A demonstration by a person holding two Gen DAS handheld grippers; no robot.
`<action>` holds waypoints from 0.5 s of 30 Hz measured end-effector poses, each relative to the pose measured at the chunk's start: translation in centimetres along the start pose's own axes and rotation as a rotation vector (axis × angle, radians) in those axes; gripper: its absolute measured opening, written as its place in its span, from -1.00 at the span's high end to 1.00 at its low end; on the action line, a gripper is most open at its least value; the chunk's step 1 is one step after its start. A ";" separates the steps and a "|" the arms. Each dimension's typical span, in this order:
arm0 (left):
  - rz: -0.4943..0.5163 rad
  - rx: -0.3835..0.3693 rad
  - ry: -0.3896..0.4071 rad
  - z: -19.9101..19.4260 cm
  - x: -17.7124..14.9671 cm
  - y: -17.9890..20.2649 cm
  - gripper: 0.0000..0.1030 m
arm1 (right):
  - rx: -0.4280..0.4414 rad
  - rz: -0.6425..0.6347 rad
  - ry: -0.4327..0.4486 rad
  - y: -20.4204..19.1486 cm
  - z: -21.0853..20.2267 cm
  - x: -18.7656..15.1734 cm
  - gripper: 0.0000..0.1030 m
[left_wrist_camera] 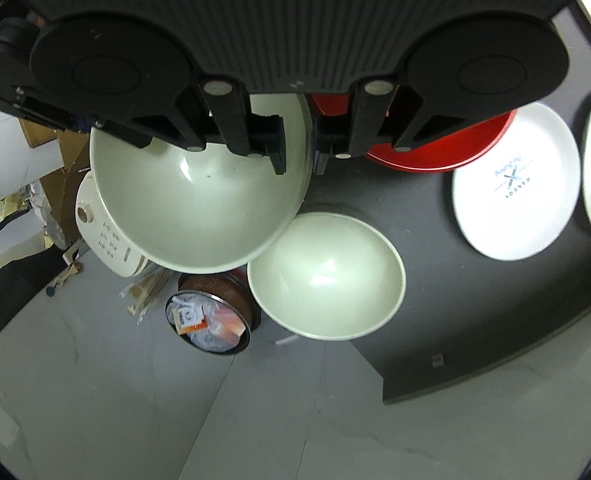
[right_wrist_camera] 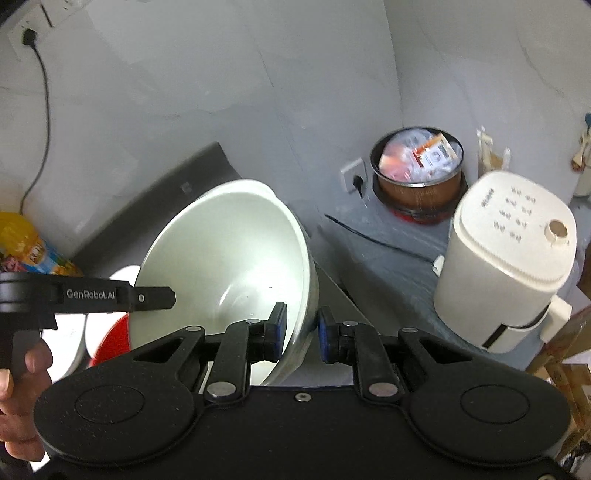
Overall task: Organize plates and bowls
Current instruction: 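Lift the large cream bowl with both grippers and carry it over the red bowl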
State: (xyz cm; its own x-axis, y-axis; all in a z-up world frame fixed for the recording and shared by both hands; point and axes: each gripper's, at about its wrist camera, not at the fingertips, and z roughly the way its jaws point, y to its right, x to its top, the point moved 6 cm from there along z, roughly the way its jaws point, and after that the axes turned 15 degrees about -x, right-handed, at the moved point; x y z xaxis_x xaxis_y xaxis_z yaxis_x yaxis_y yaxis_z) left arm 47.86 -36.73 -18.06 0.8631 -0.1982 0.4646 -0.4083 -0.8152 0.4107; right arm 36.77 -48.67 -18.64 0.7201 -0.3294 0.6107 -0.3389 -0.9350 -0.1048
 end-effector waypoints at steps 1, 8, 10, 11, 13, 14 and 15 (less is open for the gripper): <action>0.000 0.000 0.008 -0.5 0.1 0.0 0.75 | 0.006 -0.003 0.006 -0.2 -0.3 0.1 0.66; -0.032 0.017 0.061 -4.0 -0.3 -0.8 0.74 | 0.039 -0.045 0.037 -2.6 -1.7 0.2 0.66; -0.048 0.026 0.072 -4.9 -0.7 -1.2 0.74 | 0.046 -0.055 0.034 -3.2 -1.8 0.1 0.66; -0.058 0.029 0.075 -5.2 -0.8 -1.5 0.74 | 0.052 -0.060 0.032 -3.5 -1.9 0.0 0.66; -0.077 0.034 0.084 -5.8 -1.0 -2.1 0.74 | 0.063 -0.071 0.029 -4.1 -2.0 -0.2 0.66; -0.083 0.037 0.089 -6.2 -1.1 -2.3 0.74 | 0.068 -0.075 0.027 -4.5 -2.1 -0.3 0.66; -0.089 0.040 0.094 -6.5 -1.2 -2.5 0.74 | 0.075 -0.082 0.023 -4.9 -2.0 -0.4 0.66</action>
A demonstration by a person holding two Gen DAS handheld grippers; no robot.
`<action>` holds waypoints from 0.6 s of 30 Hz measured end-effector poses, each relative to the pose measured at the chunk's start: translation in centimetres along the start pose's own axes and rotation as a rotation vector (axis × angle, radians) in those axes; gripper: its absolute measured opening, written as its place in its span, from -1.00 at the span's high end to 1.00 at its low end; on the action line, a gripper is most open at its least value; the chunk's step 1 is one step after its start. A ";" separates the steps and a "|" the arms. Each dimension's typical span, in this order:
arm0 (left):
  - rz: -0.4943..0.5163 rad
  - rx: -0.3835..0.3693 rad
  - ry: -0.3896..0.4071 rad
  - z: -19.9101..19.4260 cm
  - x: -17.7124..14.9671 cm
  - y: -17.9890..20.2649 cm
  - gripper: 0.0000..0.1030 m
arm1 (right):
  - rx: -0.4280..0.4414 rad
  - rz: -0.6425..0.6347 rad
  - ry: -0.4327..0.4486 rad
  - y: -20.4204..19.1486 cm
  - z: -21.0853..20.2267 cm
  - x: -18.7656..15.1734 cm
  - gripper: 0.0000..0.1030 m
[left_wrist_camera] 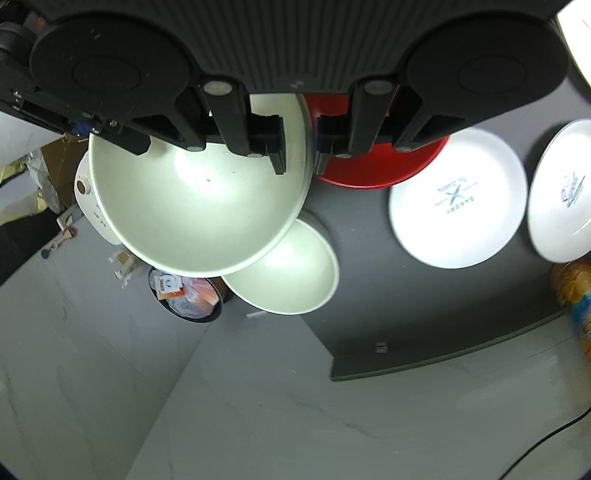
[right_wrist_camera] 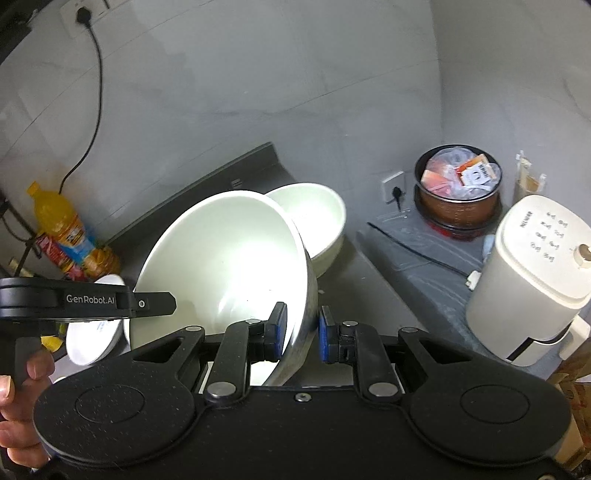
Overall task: Organize plates and bowls
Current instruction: 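Lift the large cream bowl with both grippers and carry it over the red bowl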
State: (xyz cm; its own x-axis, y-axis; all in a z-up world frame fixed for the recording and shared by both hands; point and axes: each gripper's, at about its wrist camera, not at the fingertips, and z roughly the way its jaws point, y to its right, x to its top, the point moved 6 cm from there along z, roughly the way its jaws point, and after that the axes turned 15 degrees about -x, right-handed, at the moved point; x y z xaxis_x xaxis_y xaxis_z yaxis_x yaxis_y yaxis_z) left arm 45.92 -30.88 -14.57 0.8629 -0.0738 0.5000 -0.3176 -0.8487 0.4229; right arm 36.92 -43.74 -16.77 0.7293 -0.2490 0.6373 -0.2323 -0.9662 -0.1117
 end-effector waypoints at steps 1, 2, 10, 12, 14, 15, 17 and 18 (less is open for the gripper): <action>-0.007 0.005 0.004 -0.3 -0.1 -0.3 0.74 | 0.006 -0.005 -0.004 -0.4 0.0 -0.2 0.66; -0.015 0.009 0.006 -0.6 -0.2 -0.7 0.74 | 0.013 -0.011 -0.008 -0.7 0.0 -0.4 0.66; -0.082 0.067 0.012 -2.1 -1.8 -3.8 0.74 | 0.048 -0.065 -0.053 -3.6 0.6 -1.6 0.65; -0.098 0.075 0.012 -2.3 -2.1 -4.5 0.74 | 0.054 -0.085 -0.062 -4.3 0.9 -1.8 0.65; -0.116 0.084 0.011 -2.6 -2.4 -5.2 0.74 | 0.062 -0.099 -0.069 -4.8 1.0 -2.0 0.65; -0.122 0.091 0.011 -2.7 -2.5 -5.5 0.74 | 0.066 -0.107 -0.076 -5.1 1.2 -2.2 0.65; -0.134 0.102 0.009 -2.8 -2.9 -6.1 0.74 | 0.070 -0.119 -0.087 -5.5 1.5 -2.4 0.64; -0.141 0.107 0.007 -2.8 -3.1 -6.4 0.74 | 0.072 -0.127 -0.092 -5.7 1.7 -2.6 0.64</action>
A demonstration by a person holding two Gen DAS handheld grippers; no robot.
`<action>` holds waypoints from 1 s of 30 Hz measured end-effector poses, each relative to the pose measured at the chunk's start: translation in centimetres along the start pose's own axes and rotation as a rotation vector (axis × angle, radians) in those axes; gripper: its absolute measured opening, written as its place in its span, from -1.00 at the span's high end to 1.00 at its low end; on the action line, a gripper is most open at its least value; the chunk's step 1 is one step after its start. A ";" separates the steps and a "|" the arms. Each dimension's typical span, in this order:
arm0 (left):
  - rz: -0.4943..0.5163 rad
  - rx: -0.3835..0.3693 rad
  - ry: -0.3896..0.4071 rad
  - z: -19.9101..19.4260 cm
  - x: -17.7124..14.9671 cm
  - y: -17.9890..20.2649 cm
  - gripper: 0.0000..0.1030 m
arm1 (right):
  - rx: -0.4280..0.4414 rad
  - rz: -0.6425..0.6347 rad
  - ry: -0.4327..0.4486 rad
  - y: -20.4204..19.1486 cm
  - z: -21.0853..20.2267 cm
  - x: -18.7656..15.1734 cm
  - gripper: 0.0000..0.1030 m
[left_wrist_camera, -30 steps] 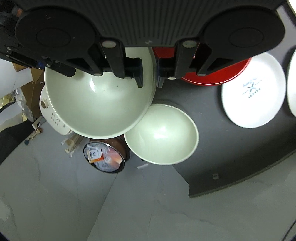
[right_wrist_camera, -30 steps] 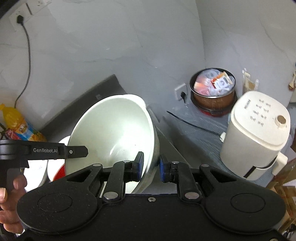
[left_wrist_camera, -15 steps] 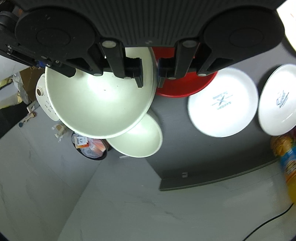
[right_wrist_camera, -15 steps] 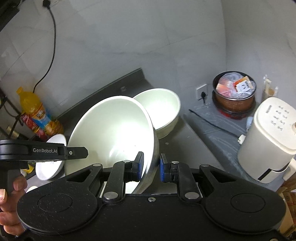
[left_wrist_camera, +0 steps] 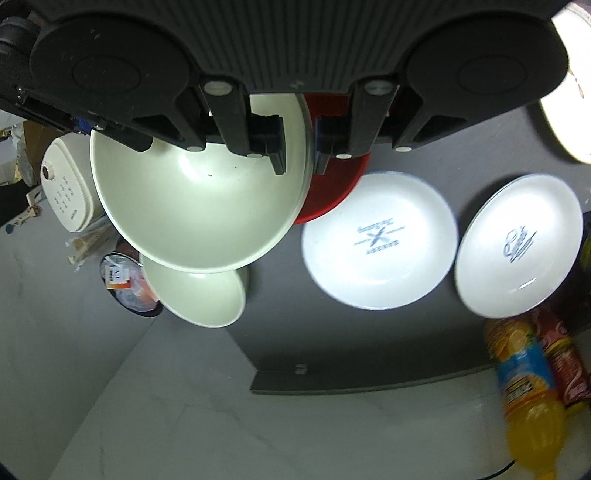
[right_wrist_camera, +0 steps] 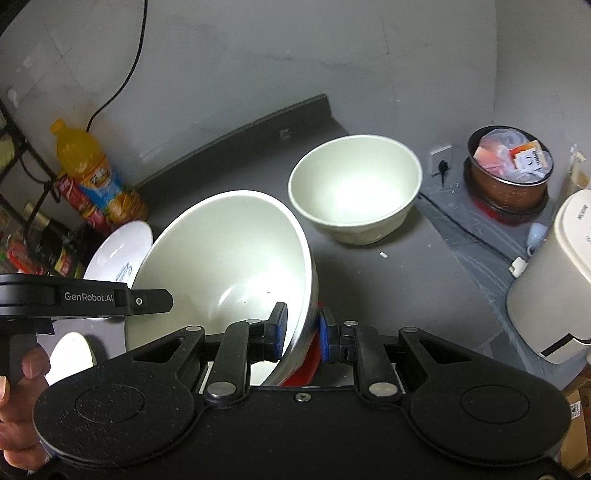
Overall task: Organize plates and bowls
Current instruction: 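Lift the large cream bowl with both grippers and carry it over the red bowl, then lower the large cream bowl into the red bowl and open both grippers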
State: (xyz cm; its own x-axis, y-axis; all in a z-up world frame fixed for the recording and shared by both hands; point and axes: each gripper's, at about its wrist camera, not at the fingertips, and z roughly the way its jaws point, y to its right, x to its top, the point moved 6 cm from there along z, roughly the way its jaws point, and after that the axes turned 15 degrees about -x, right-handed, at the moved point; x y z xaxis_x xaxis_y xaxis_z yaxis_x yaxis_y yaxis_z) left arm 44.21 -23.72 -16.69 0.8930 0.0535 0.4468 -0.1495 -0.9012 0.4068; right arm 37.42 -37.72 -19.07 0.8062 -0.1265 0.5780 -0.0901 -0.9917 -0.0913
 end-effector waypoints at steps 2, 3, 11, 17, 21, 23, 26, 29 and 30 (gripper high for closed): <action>-0.015 0.009 -0.007 0.2 -0.2 -0.6 0.74 | 0.001 -0.016 -0.010 -0.3 0.4 -0.2 0.64; -0.020 0.013 -0.010 0.2 -0.3 -0.9 0.74 | 0.000 -0.023 -0.014 -0.6 0.5 -0.3 0.63; -0.046 0.035 -0.032 1.2 -1.3 -2.4 0.74 | -0.020 -0.120 -0.029 -2.1 1.5 -1.0 0.44; -0.069 0.044 -0.055 2.1 -2.0 -3.4 0.74 | -0.015 -0.142 -0.056 -2.5 2.3 -1.4 0.38; -0.065 0.051 -0.061 2.5 -2.3 -3.7 0.75 | -0.014 -0.152 -0.044 -2.9 2.4 -1.2 0.21; -0.074 0.052 -0.065 2.7 -2.2 -3.9 0.74 | -0.007 -0.157 -0.049 -3.1 2.5 -1.1 0.16; -0.069 0.059 -0.074 2.7 -2.0 -3.7 0.73 | -0.011 -0.150 -0.060 -3.0 2.5 -1.1 0.15; -0.067 0.060 -0.083 2.5 -1.7 -3.5 0.68 | -0.019 -0.144 -0.058 -2.9 2.3 -1.1 0.01; -0.061 0.054 -0.085 2.4 -1.7 -3.3 0.66 | -0.023 -0.146 -0.053 -2.9 2.2 -1.1 -0.01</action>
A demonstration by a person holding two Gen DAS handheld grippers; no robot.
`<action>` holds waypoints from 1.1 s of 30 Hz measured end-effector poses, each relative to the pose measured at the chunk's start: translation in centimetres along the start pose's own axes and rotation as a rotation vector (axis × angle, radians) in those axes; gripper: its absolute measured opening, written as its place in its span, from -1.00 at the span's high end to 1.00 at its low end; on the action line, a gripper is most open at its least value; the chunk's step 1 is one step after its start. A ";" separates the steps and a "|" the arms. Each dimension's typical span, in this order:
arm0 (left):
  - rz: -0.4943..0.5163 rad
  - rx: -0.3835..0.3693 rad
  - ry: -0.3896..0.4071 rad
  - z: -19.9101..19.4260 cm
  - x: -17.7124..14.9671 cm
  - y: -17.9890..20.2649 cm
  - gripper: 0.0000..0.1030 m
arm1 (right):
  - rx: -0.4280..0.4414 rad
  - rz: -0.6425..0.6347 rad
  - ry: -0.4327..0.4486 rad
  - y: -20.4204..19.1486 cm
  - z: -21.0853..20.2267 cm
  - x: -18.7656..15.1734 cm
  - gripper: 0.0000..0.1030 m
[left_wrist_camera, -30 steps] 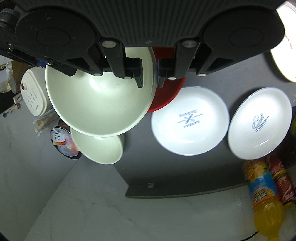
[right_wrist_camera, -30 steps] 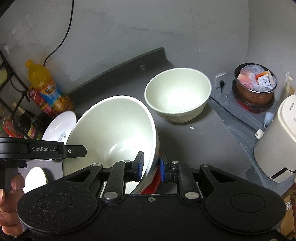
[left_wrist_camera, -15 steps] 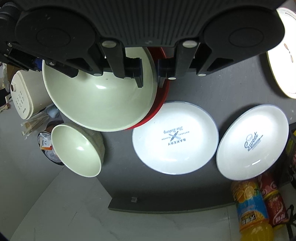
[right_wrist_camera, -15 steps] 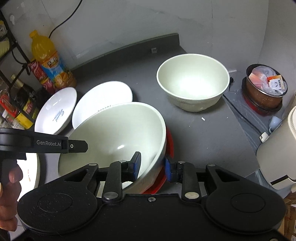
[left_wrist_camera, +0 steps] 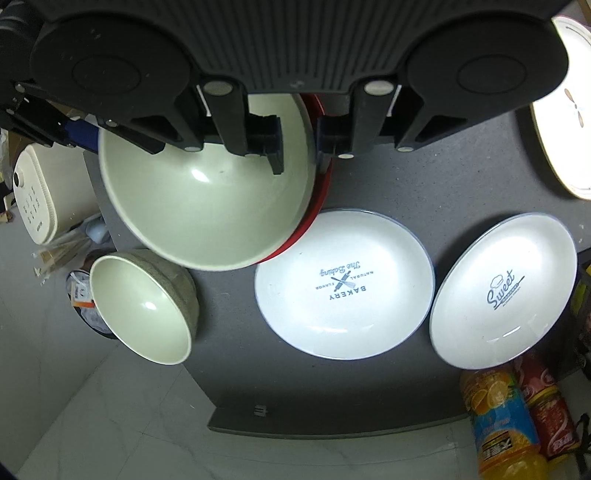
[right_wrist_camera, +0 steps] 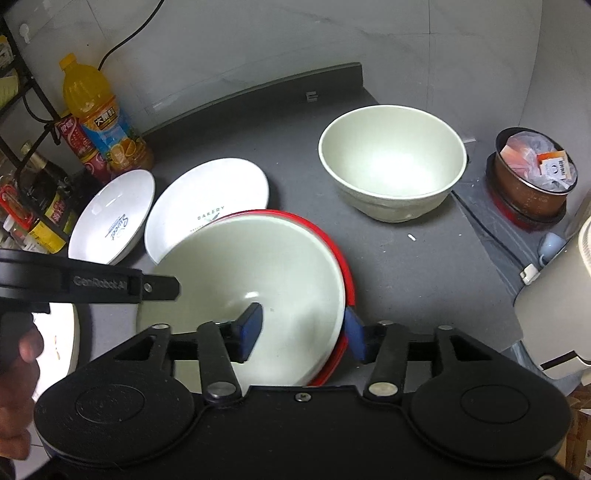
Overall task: Organize plates and bowls
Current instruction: 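Lower the large cream bowl into the red bowl and open both grippers, then move both grippers to the smaller cream bowl and grasp its rim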
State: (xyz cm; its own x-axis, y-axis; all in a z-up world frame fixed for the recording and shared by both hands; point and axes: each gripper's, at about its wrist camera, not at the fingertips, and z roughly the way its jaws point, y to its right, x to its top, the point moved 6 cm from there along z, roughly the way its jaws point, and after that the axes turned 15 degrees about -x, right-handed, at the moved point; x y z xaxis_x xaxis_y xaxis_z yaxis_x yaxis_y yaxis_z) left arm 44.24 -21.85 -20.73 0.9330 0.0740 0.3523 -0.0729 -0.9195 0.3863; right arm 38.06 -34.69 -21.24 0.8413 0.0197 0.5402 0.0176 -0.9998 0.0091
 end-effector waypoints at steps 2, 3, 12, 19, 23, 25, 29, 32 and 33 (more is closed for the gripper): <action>0.026 0.010 0.015 -0.4 0.2 0.2 0.61 | 0.000 0.000 -0.002 -0.1 -0.1 -0.1 -0.01; 0.039 0.019 0.020 -0.6 0.3 0.3 0.59 | -0.003 0.003 -0.004 -0.1 -0.1 0.0 -0.01; 0.061 -0.003 0.045 -2.3 1.9 0.7 0.12 | -0.033 0.088 0.055 1.5 -2.1 1.4 -0.48; 0.104 0.009 0.086 -3.4 3.4 1.6 -0.42 | -0.060 0.164 0.093 4.0 -2.7 2.7 -0.73; 0.120 -0.005 0.085 -3.0 4.1 2.2 -0.51 | -0.072 0.211 0.100 5.4 -2.5 3.2 -0.78; 0.126 -0.005 0.083 -2.6 4.6 2.5 -0.54 | -0.079 0.230 0.100 6.2 -2.1 3.5 -0.78; 0.139 -0.017 0.080 -1.7 5.5 3.4 -0.55 | -0.086 0.257 0.099 7.4 -1.2 4.2 -0.78; 0.139 -0.029 0.077 -0.8 6.3 4.1 -0.55 | -0.091 0.268 0.101 8.2 -0.5 4.7 -0.75; 0.141 -0.028 0.078 -0.5 6.6 4.4 -0.55 | -0.091 0.270 0.100 8.4 -0.2 4.9 -0.71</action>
State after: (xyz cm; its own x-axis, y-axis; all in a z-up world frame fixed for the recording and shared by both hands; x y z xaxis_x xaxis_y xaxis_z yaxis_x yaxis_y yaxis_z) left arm 49.93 -25.21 -16.29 0.8826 -0.0245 0.4694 -0.2123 -0.9118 0.3516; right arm 42.21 -43.02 -18.41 0.7516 -0.2423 0.6135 -0.2517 -0.9651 -0.0729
